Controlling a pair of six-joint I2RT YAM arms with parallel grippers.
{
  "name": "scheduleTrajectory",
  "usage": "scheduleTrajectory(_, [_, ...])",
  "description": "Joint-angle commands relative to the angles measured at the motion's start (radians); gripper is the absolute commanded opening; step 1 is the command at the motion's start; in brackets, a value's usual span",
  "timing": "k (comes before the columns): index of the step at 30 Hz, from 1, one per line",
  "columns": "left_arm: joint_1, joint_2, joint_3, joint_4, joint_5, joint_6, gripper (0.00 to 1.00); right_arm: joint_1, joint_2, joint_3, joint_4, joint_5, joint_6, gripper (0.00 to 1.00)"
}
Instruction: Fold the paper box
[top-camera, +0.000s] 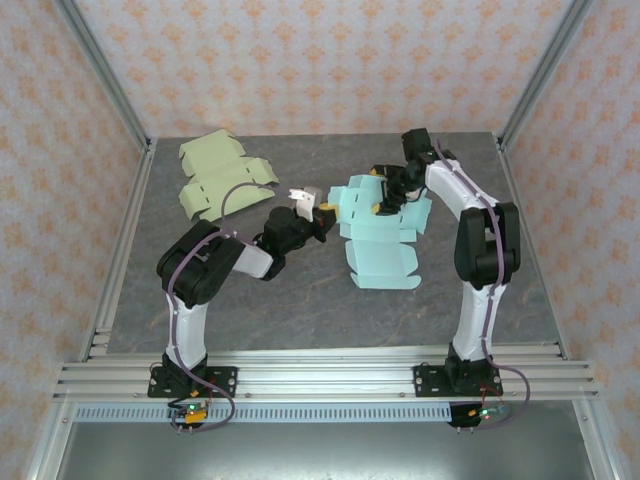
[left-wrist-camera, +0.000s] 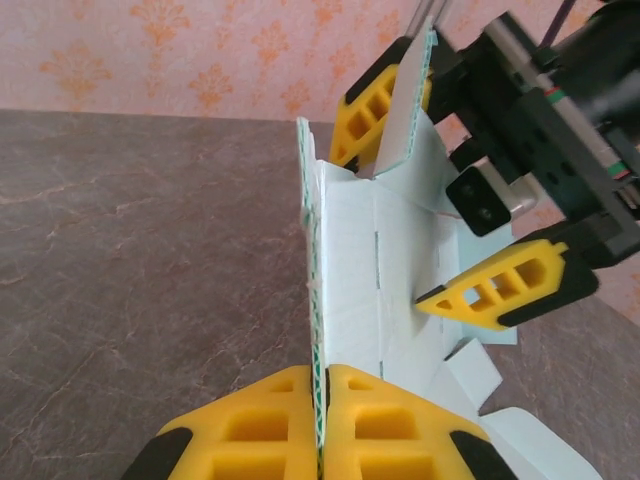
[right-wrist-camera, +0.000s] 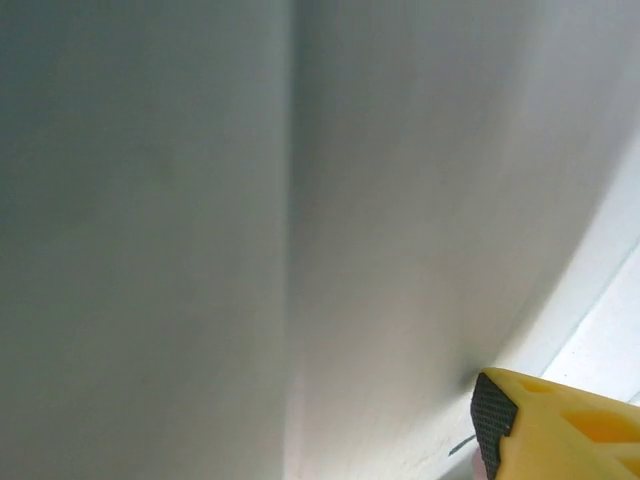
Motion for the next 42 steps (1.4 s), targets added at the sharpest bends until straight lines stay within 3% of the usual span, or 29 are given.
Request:
scheduleTrajectory(1, [-0.013,0.013,-0.014,0.067,-0.049,0.045,0.00,-0.006,0.010,0.070,-0.079,0.030,0.016,0.65])
scheduleTrajectory(3, [-0.013,0.015,-0.012,0.063,-0.070,0.037,0.00,-0.004,-0.001,0.071,-0.102,0.055,0.000,0.50])
scheduleTrajectory(4, [-0.013,0.012,-0.008,0.048,-0.081,0.034,0.00,-0.004,-0.010,0.059,-0.102,0.066,0.001,0.48])
scheduleTrajectory(6, [-0.012,0.008,-0.001,0.023,-0.099,0.030,0.00,-0.004,-0.028,0.031,-0.087,0.075,0.003,0.49])
scheduleTrajectory(9, [-0.013,0.005,0.000,0.009,-0.125,0.016,0.00,-0.004,-0.043,0.008,-0.070,0.074,-0.007,0.60])
scheduleTrajectory(25, [-0.040,-0.018,-0.038,-0.071,-0.199,-0.052,0.00,-0.006,-0.050,0.047,-0.059,0.082,-0.014,0.61])
scheduleTrajectory(32, [-0.048,-0.015,-0.061,-0.054,-0.224,-0.039,0.00,-0.007,-0.052,0.048,-0.036,0.090,-0.016,0.25])
scheduleTrajectory(38, [-0.049,-0.026,-0.062,-0.050,-0.218,-0.035,0.00,-0.002,-0.051,0.009,0.016,0.071,-0.007,0.15])
scheduleTrajectory(42, [-0.029,-0.075,-0.090,-0.063,-0.220,-0.078,0.37,0.006,-0.076,-0.025,0.090,0.073,-0.017,0.09])
